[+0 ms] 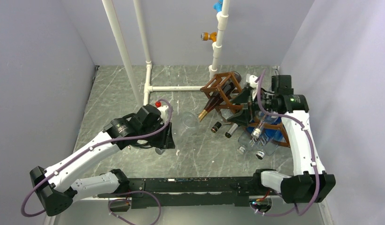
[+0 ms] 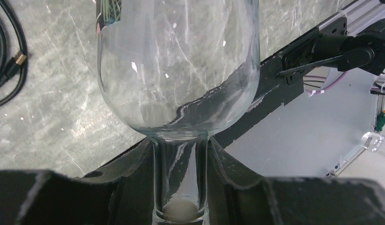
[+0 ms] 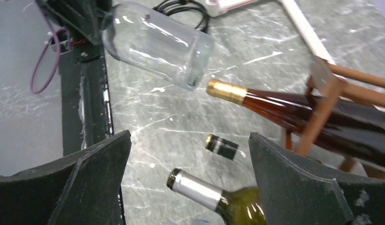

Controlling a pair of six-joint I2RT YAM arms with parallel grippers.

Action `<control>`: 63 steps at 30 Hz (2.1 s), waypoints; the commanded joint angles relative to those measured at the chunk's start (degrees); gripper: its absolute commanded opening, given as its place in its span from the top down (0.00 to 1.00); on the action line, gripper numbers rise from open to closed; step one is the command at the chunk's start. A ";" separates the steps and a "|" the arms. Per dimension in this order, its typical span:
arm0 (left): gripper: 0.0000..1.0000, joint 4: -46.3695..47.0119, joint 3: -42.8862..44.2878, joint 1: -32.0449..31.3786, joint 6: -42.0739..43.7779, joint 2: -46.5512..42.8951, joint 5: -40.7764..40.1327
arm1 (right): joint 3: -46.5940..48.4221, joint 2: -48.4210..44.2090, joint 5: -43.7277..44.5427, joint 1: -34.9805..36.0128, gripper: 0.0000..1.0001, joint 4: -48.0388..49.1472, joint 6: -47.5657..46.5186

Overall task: Take the wine bottle off the wine rack
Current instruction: Place the wine bottle at the center of the board.

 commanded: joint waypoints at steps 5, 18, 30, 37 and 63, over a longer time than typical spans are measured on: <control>1.00 7.79 4.71 0.18 -1.19 -0.10 5.21 | 0.15 0.98 1.46 9.24 0.00 2.44 -5.24; 1.00 1.94 8.19 0.14 -3.28 5.55 10.78 | -1.71 6.40 4.47 25.52 0.00 0.99 -23.77; 1.00 -1.72 8.39 0.26 -4.39 9.10 14.31 | -6.35 10.87 15.51 37.78 0.00 16.40 -16.77; 1.00 -2.01 6.60 1.15 -5.43 8.66 15.45 | -13.77 10.27 17.01 41.34 0.00 23.40 -15.03; 0.90 2.25 0.39 3.01 -10.79 8.30 19.40 | -23.79 13.53 29.45 50.95 0.21 40.50 -10.03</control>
